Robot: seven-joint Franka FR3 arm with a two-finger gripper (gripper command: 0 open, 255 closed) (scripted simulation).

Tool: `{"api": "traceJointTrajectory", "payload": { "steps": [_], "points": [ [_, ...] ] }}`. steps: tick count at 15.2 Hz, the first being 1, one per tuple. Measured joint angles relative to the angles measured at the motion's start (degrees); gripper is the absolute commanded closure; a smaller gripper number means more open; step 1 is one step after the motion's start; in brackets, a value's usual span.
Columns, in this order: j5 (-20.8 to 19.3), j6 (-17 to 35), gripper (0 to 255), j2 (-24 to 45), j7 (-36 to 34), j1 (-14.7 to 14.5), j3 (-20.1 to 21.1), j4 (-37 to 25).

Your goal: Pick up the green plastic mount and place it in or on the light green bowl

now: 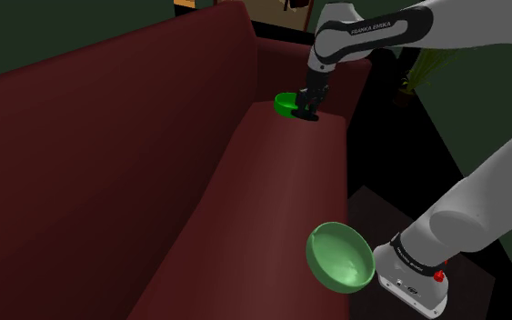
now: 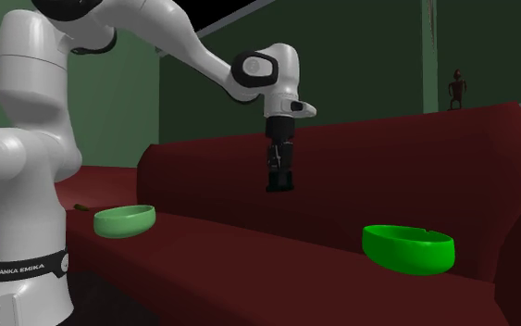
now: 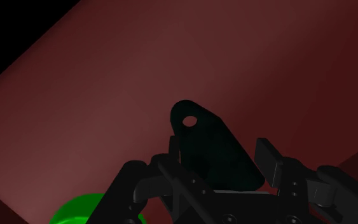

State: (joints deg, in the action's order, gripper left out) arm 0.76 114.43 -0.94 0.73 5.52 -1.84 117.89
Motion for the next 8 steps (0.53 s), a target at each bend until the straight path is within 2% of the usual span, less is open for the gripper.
{"api": "traceJointTrajectory", "payload": {
  "steps": [8],
  "points": [
    [0.8,0.9,255,-14.7,-5.3,-2.6,3.2,15.5]
  ]
}}
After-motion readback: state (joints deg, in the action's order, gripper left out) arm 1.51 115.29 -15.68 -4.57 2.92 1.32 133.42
